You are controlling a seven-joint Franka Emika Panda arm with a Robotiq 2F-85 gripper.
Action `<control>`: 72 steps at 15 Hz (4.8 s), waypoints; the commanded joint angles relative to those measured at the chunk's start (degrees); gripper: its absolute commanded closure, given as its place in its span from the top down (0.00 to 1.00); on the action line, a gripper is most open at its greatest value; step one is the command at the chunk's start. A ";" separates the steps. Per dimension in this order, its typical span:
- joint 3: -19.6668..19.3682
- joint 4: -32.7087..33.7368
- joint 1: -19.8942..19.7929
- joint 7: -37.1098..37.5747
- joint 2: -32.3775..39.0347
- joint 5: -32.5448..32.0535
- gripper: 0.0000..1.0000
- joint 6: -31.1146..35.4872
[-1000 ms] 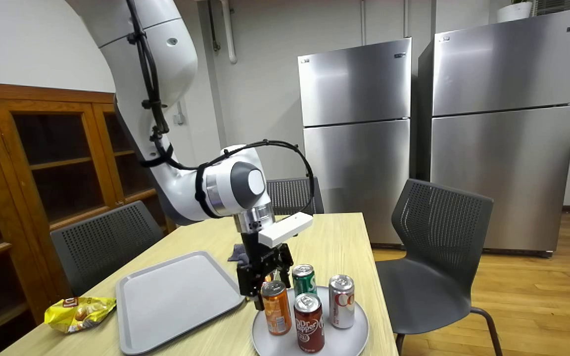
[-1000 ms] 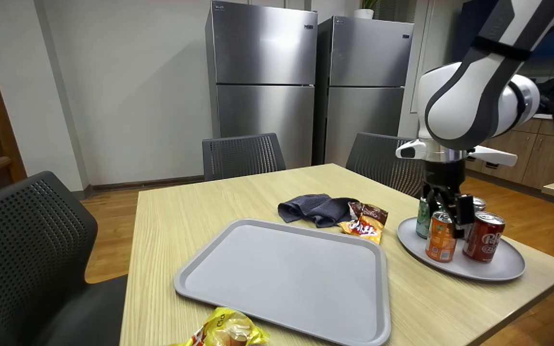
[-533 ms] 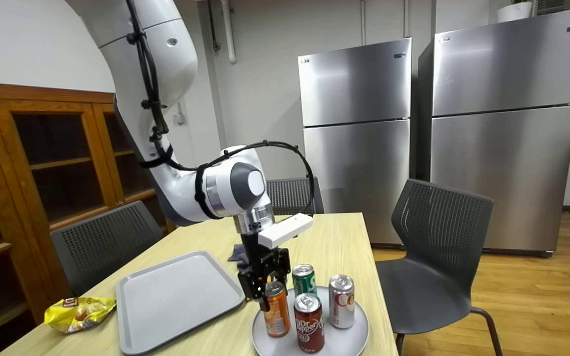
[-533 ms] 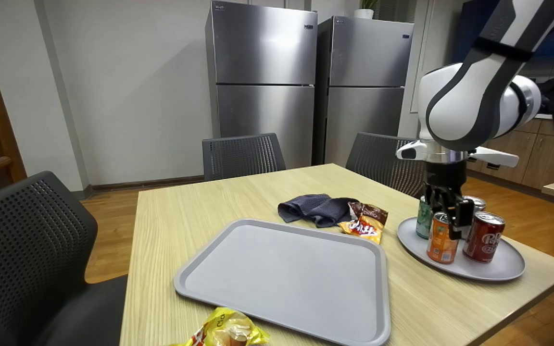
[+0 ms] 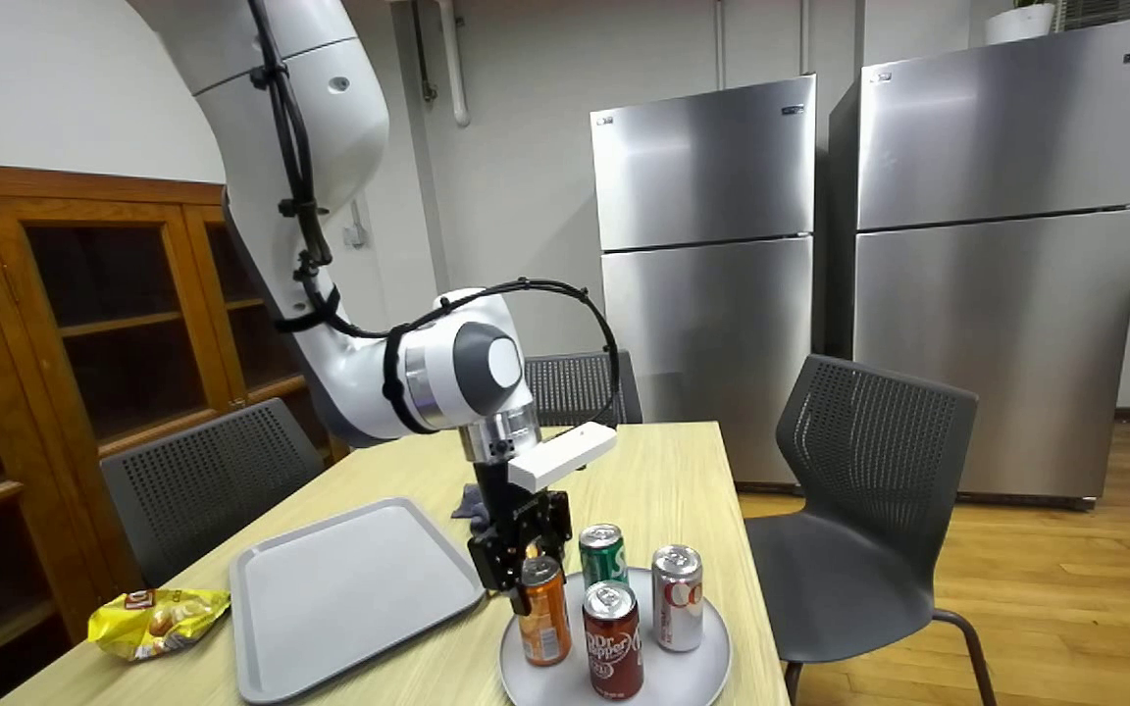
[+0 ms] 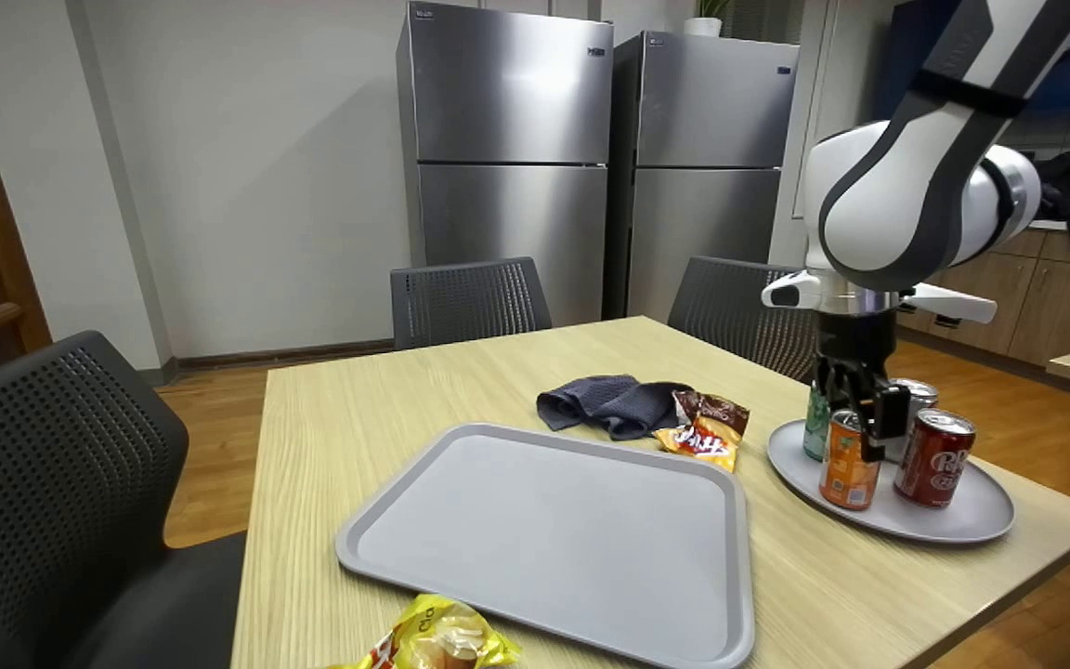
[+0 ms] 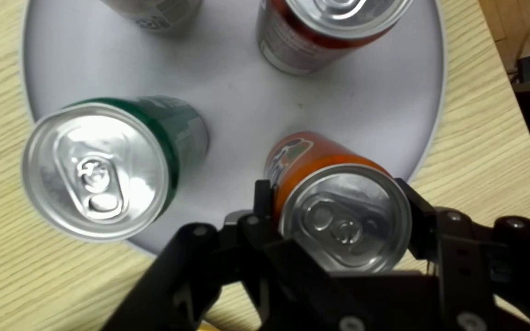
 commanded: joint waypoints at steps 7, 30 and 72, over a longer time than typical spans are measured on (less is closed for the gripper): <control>6.48 -0.53 0.78 -0.33 -5.20 5.63 0.38 -0.61; 15.68 15.32 16.63 9.40 4.51 4.00 0.38 -8.67; 16.50 15.28 14.98 33.52 1.04 6.61 1.00 -11.11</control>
